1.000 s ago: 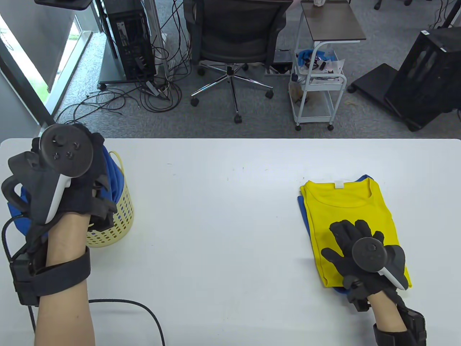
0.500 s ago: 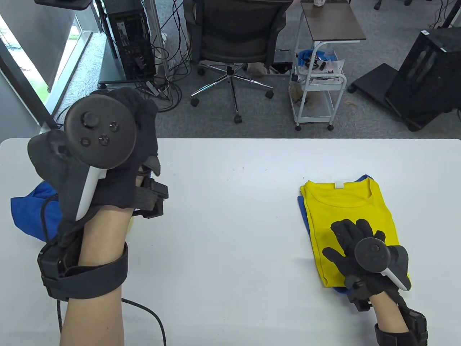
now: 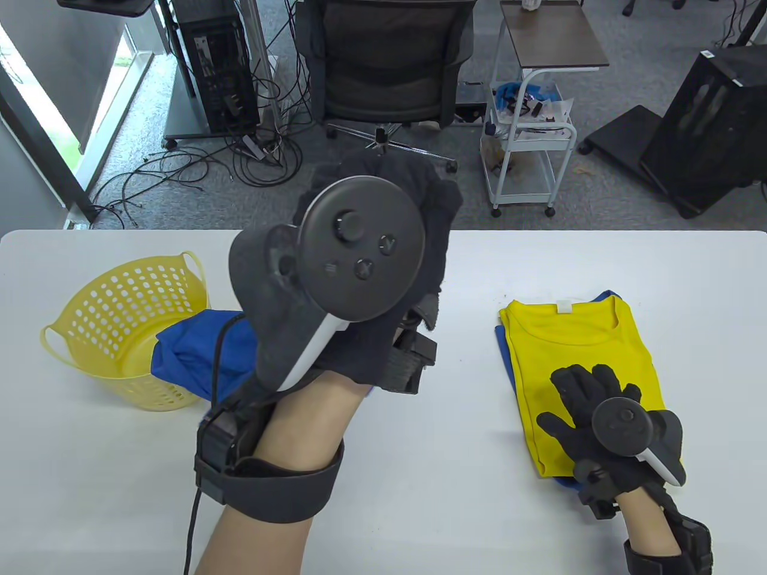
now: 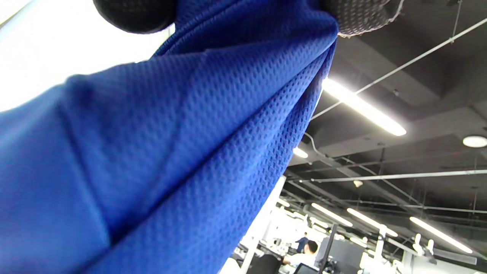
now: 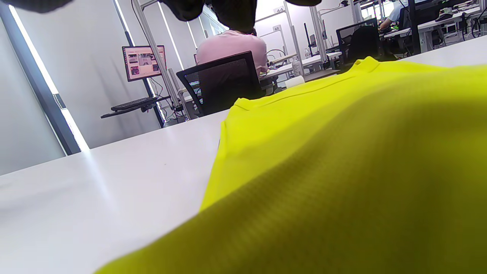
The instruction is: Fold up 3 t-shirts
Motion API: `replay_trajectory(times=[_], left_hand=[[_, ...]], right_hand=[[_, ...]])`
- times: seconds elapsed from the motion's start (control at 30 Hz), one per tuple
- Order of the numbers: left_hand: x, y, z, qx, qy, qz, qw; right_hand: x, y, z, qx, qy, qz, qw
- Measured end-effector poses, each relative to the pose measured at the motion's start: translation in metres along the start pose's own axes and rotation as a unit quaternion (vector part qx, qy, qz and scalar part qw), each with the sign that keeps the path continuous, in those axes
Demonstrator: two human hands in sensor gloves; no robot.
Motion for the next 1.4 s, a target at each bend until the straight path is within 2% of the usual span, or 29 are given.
replay_trajectory(times=[0.23,0.4,0.47,0.63,0.77,0.9,1.03,1.23,1.3,1.4], left_hand=[[0.011,-0.005,0.005,-0.022,0.016,0.035,0.999],[0.024,-0.012,0.007,-0.001,0.028,0.001,1.000],[0.019,-0.011,0.007,-0.005,0.022,0.001,1.000],[-0.006,-0.004,0.001,0.009,-0.011,-0.079,0.997],[-0.027,-0.001,-0.004,0.010,-0.034,-0.094,0.995],[-0.048,-0.007,-0.008,0.032,-0.055,-0.135,0.989],[-0.056,-0.014,-0.007,0.032,-0.060,-0.132,0.989],[-0.040,-0.016,0.000,0.033,-0.037,-0.133,0.990],[-0.023,-0.013,0.003,0.012,-0.013,-0.099,0.995],[0.010,-0.010,0.005,0.009,0.023,-0.085,0.996]], right_hand=[[0.000,-0.001,0.000,-0.001,0.000,0.002,1.000],[0.000,-0.002,-0.001,-0.001,0.000,0.002,1.000],[-0.001,-0.002,-0.002,-0.002,0.002,0.002,1.000],[-0.001,-0.003,-0.002,0.000,0.001,0.004,1.000],[-0.002,-0.003,-0.002,-0.002,0.001,0.005,1.000],[-0.001,-0.004,-0.003,0.002,0.002,0.007,1.000],[0.000,-0.007,-0.004,0.006,0.004,0.012,1.000],[0.000,-0.008,-0.005,0.005,0.004,0.014,1.000],[0.000,-0.009,-0.005,0.005,0.004,0.015,1.000],[0.000,-0.009,-0.005,0.006,0.004,0.016,1.000]])
Point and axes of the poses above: the tracker on the back of each hand, its own x axis roughly to the little-finger side, its own z axis roughly from the wrist to the fingertips, y = z × x, the point moved 2 cm from there along z, roughly from the wrist to the fingertips, and after that the axes turned 1 degree about -y, right-handed, at the moved point
